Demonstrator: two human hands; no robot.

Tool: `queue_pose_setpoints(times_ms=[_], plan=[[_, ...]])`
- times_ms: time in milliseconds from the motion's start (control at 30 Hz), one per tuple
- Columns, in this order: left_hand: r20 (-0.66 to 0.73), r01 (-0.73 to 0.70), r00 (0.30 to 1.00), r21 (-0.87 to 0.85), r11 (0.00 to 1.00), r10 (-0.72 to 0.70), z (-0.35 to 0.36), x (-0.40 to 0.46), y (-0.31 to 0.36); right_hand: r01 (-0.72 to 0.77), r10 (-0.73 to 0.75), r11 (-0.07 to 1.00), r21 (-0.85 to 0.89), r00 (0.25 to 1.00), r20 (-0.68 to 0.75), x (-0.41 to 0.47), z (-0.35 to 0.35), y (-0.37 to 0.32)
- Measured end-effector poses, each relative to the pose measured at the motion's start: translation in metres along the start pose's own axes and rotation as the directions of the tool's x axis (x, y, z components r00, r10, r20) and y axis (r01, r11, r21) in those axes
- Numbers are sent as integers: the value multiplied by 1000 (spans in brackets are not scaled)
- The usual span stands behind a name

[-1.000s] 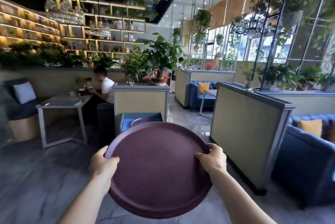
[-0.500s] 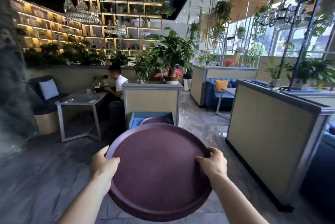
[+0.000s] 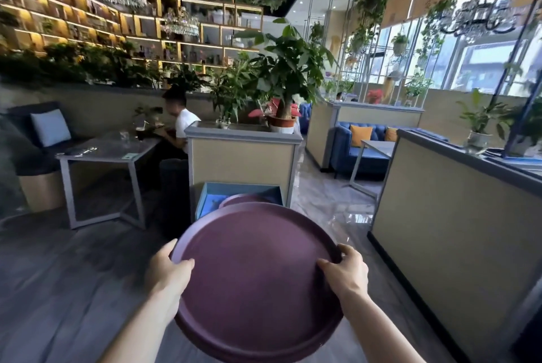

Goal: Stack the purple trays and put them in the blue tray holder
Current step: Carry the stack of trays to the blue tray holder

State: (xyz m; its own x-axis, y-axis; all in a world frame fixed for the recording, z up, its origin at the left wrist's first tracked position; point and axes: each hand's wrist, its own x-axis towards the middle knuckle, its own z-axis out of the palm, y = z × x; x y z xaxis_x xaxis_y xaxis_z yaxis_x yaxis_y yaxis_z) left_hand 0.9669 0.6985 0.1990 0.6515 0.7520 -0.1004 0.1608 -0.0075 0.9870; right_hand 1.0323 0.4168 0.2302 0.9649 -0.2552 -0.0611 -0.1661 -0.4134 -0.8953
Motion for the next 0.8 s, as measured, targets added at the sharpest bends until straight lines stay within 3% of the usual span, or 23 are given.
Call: queue_pose_setpoints(times_ms=[300,800], plan=[[38,41,998,44,998,-42,70,177,15,-25,24,999,-36,999,-28,143,114,-51],[4,90,996,127,988,-91,227,414,-13,-84,86,994,-68,996,27,392,270,-59]])
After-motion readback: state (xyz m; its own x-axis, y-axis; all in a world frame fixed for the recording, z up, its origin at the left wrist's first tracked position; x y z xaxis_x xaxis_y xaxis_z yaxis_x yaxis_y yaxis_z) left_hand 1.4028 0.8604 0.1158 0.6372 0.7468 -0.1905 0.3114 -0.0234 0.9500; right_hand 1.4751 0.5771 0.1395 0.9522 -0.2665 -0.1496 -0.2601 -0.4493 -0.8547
